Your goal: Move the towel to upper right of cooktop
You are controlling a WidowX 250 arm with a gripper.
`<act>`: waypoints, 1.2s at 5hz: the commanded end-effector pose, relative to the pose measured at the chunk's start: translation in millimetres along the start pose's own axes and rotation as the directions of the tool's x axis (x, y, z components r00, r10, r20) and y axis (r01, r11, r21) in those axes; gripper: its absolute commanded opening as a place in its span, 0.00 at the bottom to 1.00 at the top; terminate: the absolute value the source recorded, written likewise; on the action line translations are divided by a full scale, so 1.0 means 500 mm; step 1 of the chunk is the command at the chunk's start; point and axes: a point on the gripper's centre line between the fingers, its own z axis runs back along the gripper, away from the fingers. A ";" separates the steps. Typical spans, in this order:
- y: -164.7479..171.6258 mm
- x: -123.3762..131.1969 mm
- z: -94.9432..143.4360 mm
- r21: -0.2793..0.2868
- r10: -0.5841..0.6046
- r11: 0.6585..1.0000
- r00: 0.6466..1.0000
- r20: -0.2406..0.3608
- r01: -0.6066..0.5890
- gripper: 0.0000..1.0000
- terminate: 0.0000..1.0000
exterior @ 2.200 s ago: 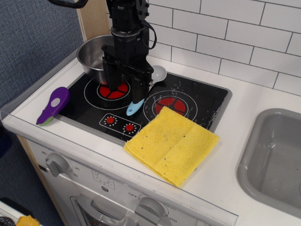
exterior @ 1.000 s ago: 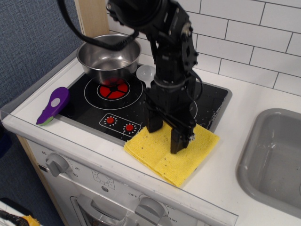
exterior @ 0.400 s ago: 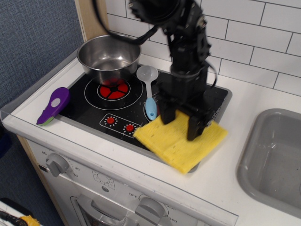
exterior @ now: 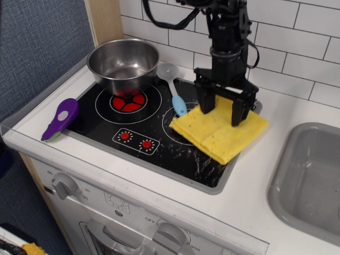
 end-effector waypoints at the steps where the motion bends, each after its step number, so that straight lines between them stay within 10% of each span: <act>1: 0.002 -0.021 0.014 0.000 -0.013 1.000 1.000 -0.004 0.013 1.00 0.00; 3: -0.023 -0.034 0.119 0.048 -0.074 0.996 0.996 0.040 0.072 1.00 0.00; 5: -0.014 -0.049 0.126 0.076 -0.077 0.994 0.997 0.015 0.075 1.00 0.00; 6: -0.014 -0.049 0.126 0.076 -0.077 0.994 0.997 0.015 0.075 1.00 1.00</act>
